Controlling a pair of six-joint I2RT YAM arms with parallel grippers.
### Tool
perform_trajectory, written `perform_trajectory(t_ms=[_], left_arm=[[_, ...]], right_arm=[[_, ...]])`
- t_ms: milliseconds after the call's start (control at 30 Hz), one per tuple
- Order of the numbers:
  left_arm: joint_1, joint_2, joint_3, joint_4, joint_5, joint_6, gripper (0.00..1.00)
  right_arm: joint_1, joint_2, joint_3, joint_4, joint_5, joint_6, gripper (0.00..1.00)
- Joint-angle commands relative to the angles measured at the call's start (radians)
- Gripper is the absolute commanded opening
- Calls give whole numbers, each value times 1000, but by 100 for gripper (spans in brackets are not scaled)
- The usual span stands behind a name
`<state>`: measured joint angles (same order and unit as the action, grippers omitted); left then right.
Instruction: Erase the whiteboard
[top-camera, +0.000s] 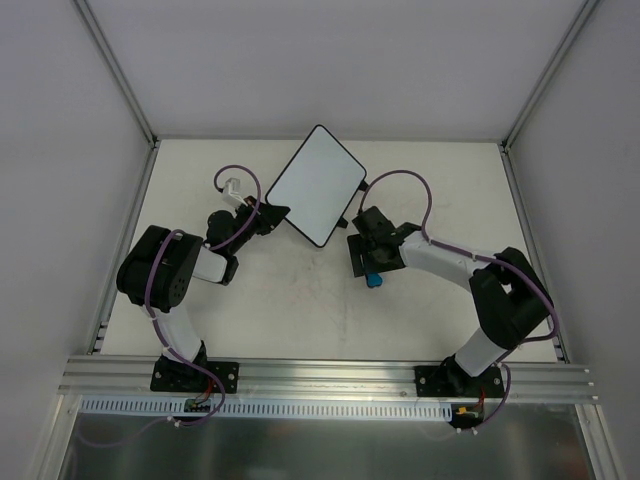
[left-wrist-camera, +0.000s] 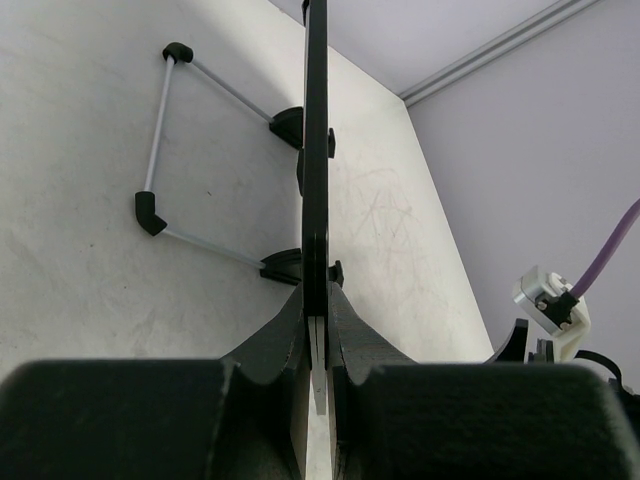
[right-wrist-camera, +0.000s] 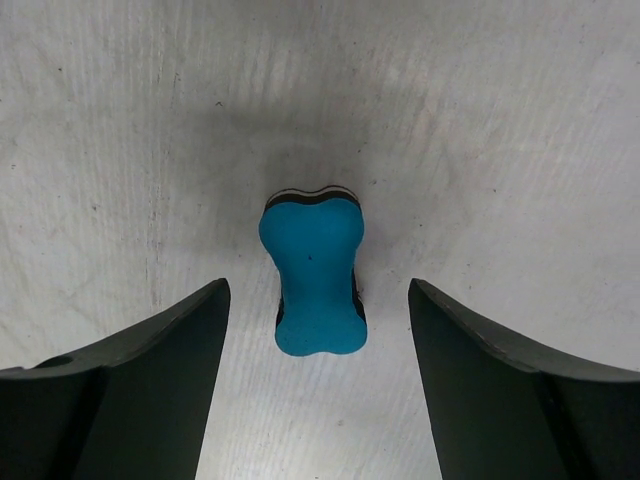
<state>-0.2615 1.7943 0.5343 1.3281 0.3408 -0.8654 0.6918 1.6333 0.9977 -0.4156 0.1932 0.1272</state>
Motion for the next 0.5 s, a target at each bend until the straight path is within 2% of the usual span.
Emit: perform_trajectory(t_ms=[0, 467], left_arm=[[-5, 20, 12, 353, 98, -15, 0], [64, 54, 24, 350, 220, -90, 0]], right_arm=[[6, -81, -11, 6, 54, 9, 76], [2, -151, -33, 6, 86, 6, 78]])
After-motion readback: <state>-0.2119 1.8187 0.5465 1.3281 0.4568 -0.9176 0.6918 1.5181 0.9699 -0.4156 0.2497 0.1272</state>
